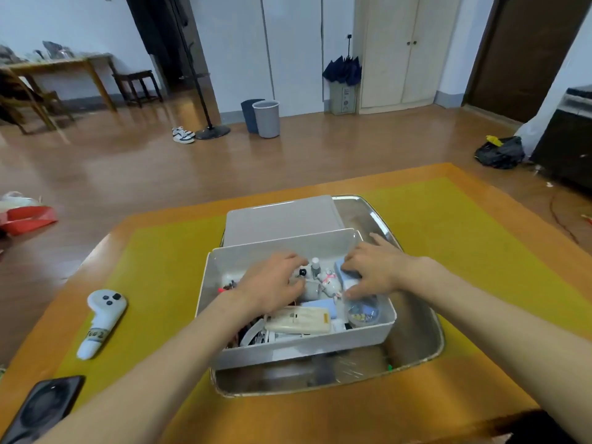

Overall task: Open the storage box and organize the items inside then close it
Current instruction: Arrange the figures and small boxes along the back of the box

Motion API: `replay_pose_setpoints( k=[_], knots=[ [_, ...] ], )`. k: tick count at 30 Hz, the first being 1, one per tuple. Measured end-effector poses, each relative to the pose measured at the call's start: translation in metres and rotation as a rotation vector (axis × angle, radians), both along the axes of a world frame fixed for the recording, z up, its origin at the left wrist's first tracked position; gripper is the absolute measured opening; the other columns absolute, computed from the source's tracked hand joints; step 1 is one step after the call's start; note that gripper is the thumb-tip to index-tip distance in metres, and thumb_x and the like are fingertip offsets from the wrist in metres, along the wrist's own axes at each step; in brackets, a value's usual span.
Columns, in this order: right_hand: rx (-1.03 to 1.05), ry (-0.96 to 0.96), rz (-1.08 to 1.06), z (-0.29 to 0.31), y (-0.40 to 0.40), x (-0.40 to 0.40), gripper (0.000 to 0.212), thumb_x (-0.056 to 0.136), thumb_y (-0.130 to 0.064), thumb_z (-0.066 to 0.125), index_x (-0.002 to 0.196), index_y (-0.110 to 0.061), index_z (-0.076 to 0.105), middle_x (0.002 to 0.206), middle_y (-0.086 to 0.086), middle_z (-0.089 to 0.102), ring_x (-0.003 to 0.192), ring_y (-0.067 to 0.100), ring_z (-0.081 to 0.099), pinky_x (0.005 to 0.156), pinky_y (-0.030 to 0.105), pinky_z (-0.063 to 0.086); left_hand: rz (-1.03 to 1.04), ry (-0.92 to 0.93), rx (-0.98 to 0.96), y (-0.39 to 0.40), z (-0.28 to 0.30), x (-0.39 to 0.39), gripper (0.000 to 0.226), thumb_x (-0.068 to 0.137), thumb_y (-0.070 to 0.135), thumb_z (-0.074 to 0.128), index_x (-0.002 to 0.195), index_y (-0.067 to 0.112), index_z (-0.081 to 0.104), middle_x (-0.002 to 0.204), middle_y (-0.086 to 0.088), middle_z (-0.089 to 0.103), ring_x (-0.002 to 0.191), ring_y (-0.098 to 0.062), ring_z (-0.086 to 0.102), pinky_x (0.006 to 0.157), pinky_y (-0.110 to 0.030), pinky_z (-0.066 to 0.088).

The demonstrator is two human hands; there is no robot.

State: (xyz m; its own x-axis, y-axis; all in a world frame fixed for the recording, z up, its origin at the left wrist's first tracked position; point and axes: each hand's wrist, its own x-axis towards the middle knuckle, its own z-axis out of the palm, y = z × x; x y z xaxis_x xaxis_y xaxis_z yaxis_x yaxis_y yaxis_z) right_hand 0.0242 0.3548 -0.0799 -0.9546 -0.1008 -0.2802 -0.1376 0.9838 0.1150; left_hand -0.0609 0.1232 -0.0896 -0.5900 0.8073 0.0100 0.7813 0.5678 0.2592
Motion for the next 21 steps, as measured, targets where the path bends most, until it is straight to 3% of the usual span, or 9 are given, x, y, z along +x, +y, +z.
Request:
replay_pose_setpoints(
  k=[5, 8, 12, 16, 18, 21],
  knots=[
    [0.086, 0.11, 0.007, 0.0, -0.003, 0.019, 0.041, 0.096, -0.054, 0.046, 0.101, -0.021, 0.07, 0.113, 0.002, 0.064, 0.127, 0.021, 0.046, 0.121, 0.06, 0.002, -0.062, 0.039, -0.111, 0.035, 0.012, -0.001, 0.042, 0.095, 0.027, 0.052, 0.137, 0.02, 0.055, 0.141, 0.002, 0.051, 0.126, -0.023, 0.05, 0.101, -0.042, 0.045],
    [0.077, 0.16, 0.019, 0.0, -0.004, 0.023, 0.027, 0.097, -0.041, 0.051, 0.098, -0.02, 0.068, 0.107, 0.002, 0.066, 0.123, 0.021, 0.047, 0.119, 0.056, 0.011, -0.059, 0.025, -0.155, 0.046, 0.008, -0.005, 0.033, 0.094, 0.026, 0.055, 0.126, 0.018, 0.061, 0.137, 0.0, 0.049, 0.119, -0.026, 0.053, 0.096, -0.04, 0.046],
    [0.094, 0.169, 0.049, 0.005, -0.003, 0.02, 0.021, 0.095, -0.036, 0.057, 0.085, -0.02, 0.066, 0.097, 0.001, 0.066, 0.107, 0.023, 0.053, 0.111, 0.048, 0.026, -0.013, 0.007, -0.071, 0.042, -0.001, -0.01, 0.034, 0.095, 0.024, 0.057, 0.128, 0.02, 0.06, 0.129, 0.002, 0.05, 0.111, -0.022, 0.054, 0.09, -0.036, 0.047],
    [0.017, 0.205, 0.033, -0.004, 0.002, 0.016, 0.032, 0.091, -0.037, 0.059, 0.064, -0.022, 0.048, 0.072, -0.005, 0.045, 0.091, 0.021, 0.044, 0.095, 0.042, 0.039, -0.038, -0.018, 0.038, 0.048, -0.009, -0.011, 0.027, 0.094, 0.018, 0.062, 0.122, 0.016, 0.065, 0.119, 0.001, 0.053, 0.102, -0.022, 0.056, 0.085, -0.032, 0.045],
    [-0.022, 0.221, 0.027, -0.011, 0.004, 0.016, 0.032, 0.09, -0.039, 0.06, 0.065, -0.022, 0.05, 0.073, -0.007, 0.046, 0.092, 0.02, 0.044, 0.093, 0.04, 0.039, -0.033, -0.025, 0.066, 0.055, -0.013, -0.015, 0.021, 0.094, 0.014, 0.064, 0.114, 0.014, 0.07, 0.113, -0.002, 0.057, 0.101, -0.025, 0.057, 0.087, -0.033, 0.046],
    [-0.053, 0.248, 0.033, -0.019, 0.006, 0.016, 0.025, 0.091, -0.044, 0.059, 0.081, -0.022, 0.067, 0.089, -0.005, 0.06, 0.103, 0.019, 0.049, 0.096, 0.038, 0.038, -0.042, -0.017, 0.077, 0.058, -0.018, -0.022, 0.017, 0.093, 0.013, 0.065, 0.107, 0.015, 0.073, 0.11, -0.002, 0.062, 0.102, -0.023, 0.058, 0.082, -0.026, 0.041]
  ],
)
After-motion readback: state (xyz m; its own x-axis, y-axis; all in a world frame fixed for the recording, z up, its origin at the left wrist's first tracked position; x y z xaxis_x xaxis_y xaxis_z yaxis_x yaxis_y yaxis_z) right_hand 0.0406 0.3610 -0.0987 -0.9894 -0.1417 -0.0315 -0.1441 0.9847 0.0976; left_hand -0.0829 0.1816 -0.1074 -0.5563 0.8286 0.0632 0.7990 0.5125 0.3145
